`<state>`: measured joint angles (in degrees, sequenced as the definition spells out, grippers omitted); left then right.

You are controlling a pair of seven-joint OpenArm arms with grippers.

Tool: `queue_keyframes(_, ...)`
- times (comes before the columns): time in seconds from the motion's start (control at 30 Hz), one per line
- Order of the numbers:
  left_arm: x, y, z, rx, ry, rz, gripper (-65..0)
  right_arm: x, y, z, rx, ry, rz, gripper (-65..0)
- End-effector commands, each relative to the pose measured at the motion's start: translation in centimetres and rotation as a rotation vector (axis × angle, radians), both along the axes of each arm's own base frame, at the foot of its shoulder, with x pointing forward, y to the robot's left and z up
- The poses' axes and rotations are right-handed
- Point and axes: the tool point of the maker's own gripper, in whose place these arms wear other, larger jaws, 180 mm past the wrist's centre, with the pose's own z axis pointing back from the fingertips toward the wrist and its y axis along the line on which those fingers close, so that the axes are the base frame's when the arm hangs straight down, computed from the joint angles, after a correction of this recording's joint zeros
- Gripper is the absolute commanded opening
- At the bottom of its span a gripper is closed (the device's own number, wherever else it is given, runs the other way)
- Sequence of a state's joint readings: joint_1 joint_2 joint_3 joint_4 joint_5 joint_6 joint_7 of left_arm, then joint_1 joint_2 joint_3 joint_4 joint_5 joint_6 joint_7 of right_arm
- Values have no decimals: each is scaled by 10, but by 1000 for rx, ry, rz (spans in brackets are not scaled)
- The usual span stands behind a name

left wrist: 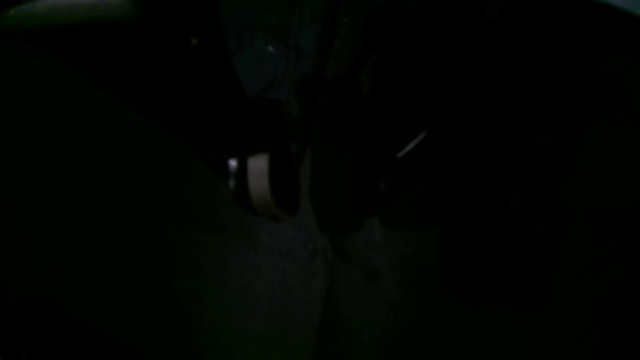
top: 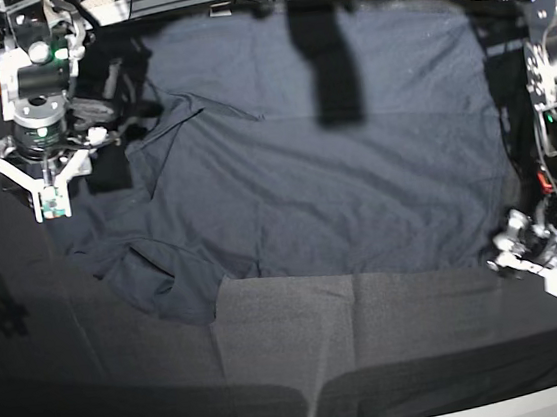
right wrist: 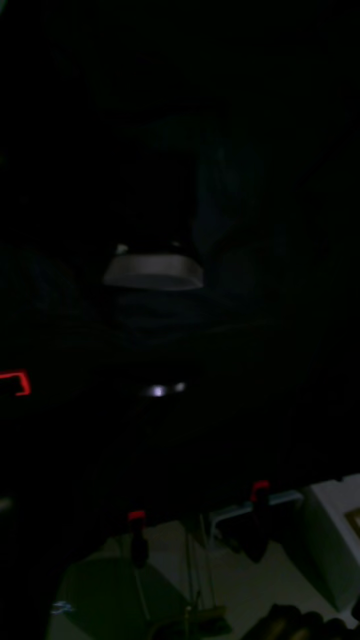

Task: Layout the t-shirt on the table in an organized manner, then fold the t-shirt properly
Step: 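Move both grippers down toward the shirt's sides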

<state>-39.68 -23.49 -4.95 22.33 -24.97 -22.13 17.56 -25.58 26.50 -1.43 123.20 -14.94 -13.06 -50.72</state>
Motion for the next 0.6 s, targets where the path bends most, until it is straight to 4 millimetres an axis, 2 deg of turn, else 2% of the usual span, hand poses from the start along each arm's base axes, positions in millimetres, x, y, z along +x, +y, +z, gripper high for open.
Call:
queue_keyframes(0.0,14,6,23,5,-66,6,-435,6,-1,13,-33,-42,22,-422)
queue_keyframes(0.2,-10,-5,-11,-30,11,-1,-435,3,-1,10,-33,-31,20,-422)
queue_keyframes(0.33,-12,-12,-12,-96,16,3,-435,3,-1,10,-33,-32,20,-422)
queue_keyframes(0.57,-14,-44,-17,-143,30,-91,-435,3,-1,10,-33,-32,21,-422)
